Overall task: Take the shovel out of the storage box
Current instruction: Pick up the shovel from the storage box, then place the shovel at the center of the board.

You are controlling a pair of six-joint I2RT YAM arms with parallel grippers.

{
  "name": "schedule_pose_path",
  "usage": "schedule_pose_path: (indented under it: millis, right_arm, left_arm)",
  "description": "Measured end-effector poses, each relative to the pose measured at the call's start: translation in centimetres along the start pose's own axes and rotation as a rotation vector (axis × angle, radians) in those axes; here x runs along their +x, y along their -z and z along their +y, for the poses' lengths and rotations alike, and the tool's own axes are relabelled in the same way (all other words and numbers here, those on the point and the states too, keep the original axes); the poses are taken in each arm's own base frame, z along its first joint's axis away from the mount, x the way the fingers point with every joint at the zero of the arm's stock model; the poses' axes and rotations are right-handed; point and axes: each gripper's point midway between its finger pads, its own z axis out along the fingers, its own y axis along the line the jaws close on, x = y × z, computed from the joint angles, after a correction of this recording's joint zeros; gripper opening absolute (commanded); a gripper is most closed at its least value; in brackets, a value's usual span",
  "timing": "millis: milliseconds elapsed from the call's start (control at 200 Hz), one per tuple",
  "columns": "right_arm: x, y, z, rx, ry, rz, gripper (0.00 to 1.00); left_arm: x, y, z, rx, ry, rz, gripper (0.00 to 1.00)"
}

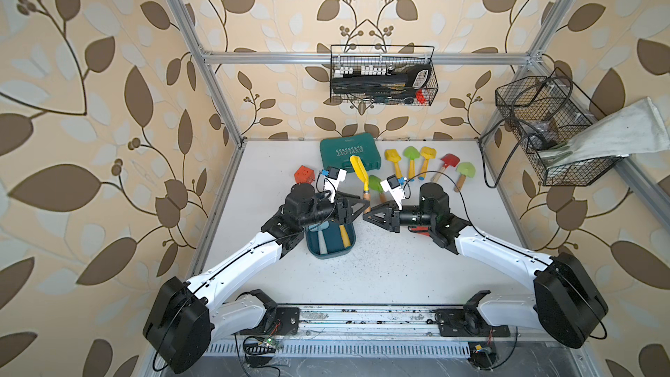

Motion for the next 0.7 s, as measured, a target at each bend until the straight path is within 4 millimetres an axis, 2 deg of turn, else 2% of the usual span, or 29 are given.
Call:
schedule_pose_path:
  millis: [160, 415, 580, 700]
  right_arm:
    - [0.4, 1.0, -2.2, 0.152, -0.007, -0.001, 0.0]
    - [0.4, 5.0, -8.0, 0.602, -0.012, 0.001, 0.0]
    - [1.1, 8.1, -11.1, 0.861, -0.034, 0.038, 0.0]
    - [1.5, 9.7, -13.2, 1.011, -0.048, 0.082, 0.0]
  left_arm:
    - [1.1, 0.9, 2.4, -0.149, 0.019, 0.026, 0.68]
    - [1.7, 3.4, 9.0, -0.569, 0.068, 0.062, 0.68]
    - [3.9, 5.1, 13.1, -0.803, 0.092, 0.146, 0.68]
    - [5.3, 6.3, 14.7, -0.908, 0.101, 0.204, 0.69]
